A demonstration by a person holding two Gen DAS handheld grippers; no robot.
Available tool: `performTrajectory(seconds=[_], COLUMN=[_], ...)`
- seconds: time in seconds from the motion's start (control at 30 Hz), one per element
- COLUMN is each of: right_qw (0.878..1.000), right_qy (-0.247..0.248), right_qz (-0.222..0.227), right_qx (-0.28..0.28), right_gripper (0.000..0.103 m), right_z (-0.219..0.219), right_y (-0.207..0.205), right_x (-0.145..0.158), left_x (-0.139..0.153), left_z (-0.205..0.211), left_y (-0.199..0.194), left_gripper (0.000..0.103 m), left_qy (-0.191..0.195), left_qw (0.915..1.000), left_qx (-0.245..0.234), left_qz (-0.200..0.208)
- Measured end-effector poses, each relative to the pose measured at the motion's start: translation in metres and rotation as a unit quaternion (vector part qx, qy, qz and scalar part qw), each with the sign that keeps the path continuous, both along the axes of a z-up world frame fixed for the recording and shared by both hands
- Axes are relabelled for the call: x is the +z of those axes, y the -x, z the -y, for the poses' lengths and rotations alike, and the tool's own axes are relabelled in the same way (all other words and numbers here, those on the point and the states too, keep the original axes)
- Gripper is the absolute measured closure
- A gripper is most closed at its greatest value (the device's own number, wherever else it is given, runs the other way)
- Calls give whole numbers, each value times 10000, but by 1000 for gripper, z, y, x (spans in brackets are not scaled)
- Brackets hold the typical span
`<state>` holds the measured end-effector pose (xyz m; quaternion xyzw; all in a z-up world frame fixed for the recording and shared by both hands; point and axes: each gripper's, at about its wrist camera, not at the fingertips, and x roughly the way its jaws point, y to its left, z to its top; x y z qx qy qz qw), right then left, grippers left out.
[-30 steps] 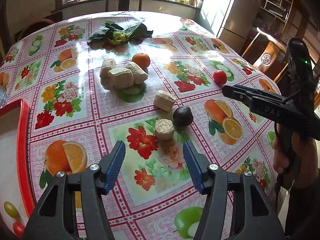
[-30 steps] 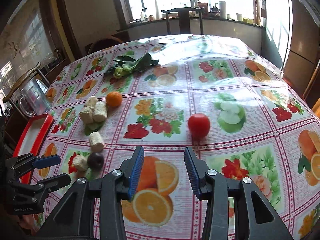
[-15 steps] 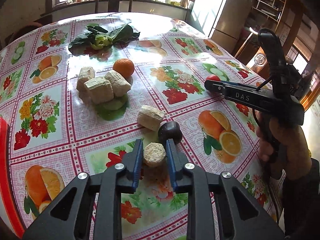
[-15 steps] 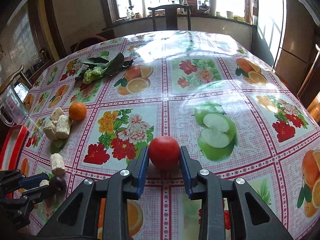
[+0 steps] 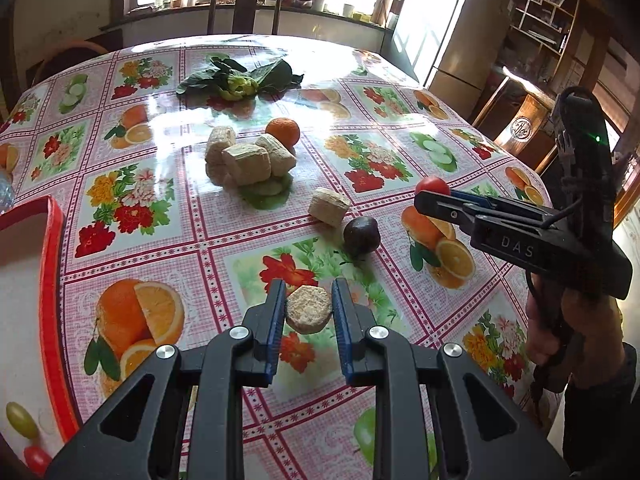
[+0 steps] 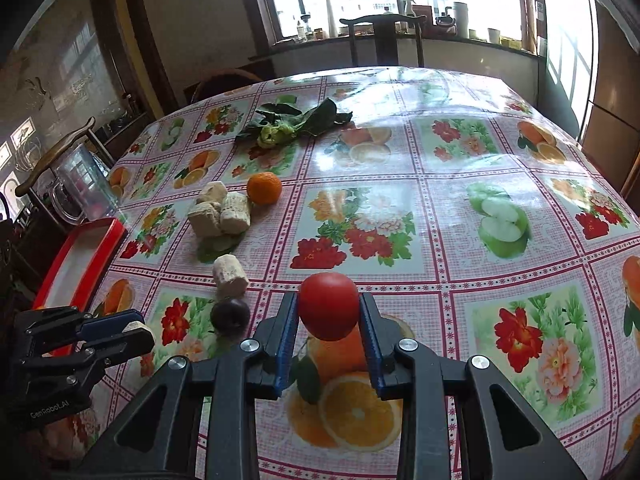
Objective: Organize fruits
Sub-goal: 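Carry the pale slice in the left tool to the tray while the right tool carries the tomato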
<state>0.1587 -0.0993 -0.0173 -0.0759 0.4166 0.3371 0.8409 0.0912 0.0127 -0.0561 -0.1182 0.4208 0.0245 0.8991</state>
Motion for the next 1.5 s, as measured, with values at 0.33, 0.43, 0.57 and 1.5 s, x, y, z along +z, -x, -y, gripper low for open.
performTrajectory(seconds=[0.33, 0.43, 0.57, 1.5], right_qw=[9990, 9983, 9968, 9811], right_qy=[-91, -115, -157, -157], right_qz=[43, 23, -17, -93], right_qx=[425, 567, 782, 1924], right_gripper=[72, 72, 72, 72], right_z=[-31, -43, -60, -165], right_y=[41, 53, 68, 138], right_x=[14, 17, 18, 23], left_x=[16, 19, 22, 21], left_z=[-34, -44, -58, -143], left_y=[46, 60, 77, 153], left_gripper=[82, 82, 82, 82], left_qy=[-2, 18, 11, 44], left_qw=[9989, 9981, 9967, 9834], left_qx=[436, 574, 759, 1785], left_qz=[192, 242, 298, 336])
